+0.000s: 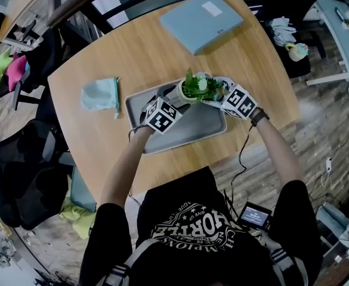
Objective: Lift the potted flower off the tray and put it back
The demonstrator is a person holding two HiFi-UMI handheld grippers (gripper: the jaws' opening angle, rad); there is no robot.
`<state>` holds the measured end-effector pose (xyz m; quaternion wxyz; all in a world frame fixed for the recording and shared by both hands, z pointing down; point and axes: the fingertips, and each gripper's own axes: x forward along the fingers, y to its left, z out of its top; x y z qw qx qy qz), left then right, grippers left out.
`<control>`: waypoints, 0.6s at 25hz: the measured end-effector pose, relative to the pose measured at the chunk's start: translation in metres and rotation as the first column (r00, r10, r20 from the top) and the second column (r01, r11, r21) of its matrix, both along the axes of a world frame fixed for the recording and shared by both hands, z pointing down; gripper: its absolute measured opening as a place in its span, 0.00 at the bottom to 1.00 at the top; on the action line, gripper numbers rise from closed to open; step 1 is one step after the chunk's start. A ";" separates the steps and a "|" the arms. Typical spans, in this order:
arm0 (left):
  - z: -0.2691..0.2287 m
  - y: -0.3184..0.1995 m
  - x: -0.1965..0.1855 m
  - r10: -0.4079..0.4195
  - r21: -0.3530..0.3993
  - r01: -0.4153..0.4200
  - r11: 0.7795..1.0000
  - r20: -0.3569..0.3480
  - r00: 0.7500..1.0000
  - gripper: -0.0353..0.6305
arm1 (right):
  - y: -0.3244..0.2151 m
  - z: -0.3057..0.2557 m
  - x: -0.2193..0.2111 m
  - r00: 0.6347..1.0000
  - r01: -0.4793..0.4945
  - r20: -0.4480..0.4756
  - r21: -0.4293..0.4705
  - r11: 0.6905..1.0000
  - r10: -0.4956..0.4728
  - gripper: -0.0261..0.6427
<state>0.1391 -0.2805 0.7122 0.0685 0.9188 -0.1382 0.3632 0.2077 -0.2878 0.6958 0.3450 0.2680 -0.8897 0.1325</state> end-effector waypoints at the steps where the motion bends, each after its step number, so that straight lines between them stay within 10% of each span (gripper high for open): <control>1: -0.003 0.001 -0.003 -0.005 0.003 0.005 1.000 -0.003 1.000 0.60 | 0.001 -0.002 0.003 1.000 -0.010 -0.007 0.004 1.000 0.010 0.58; 15: -0.075 0.026 -0.055 -0.066 0.060 0.071 0.996 -0.088 0.994 0.60 | 0.043 -0.062 0.032 0.979 -0.183 -0.077 0.085 0.979 0.190 0.58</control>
